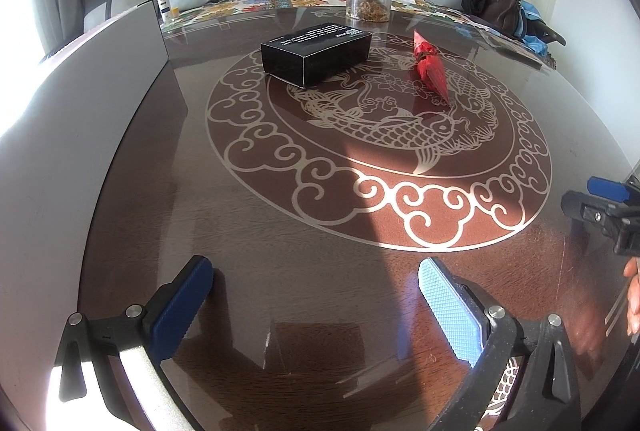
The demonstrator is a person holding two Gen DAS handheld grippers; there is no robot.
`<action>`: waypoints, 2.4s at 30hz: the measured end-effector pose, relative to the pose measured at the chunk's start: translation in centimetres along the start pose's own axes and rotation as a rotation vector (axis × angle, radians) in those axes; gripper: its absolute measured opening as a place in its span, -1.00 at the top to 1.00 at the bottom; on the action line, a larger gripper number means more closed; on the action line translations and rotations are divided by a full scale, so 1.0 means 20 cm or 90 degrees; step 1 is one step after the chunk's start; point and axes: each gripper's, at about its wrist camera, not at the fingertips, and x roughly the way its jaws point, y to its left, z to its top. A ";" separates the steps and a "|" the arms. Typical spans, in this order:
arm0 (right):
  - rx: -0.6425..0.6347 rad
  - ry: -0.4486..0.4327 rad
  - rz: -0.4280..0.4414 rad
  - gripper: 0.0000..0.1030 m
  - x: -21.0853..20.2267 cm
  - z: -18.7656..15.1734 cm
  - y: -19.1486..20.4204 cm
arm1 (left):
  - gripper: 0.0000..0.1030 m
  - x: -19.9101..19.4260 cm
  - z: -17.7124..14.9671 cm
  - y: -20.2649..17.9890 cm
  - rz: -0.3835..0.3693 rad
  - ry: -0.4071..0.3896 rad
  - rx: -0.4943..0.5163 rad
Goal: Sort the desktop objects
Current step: 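Grasp the red wrapped tube with the right tool, then grasp the black boxed bar with the left tool while the right tool holds the tube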
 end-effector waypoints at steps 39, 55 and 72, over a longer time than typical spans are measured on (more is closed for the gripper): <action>-0.122 -0.069 0.028 0.28 0.04 0.02 0.20 | -1.00 0.00 0.00 0.00 -0.001 0.000 0.000; -0.111 -0.070 0.019 0.15 0.03 0.02 0.20 | -1.00 0.38 0.62 0.15 -0.063 0.086 0.073; -0.110 -0.069 0.021 0.15 0.03 0.02 0.21 | -0.15 0.58 0.91 -0.01 -0.074 0.034 0.112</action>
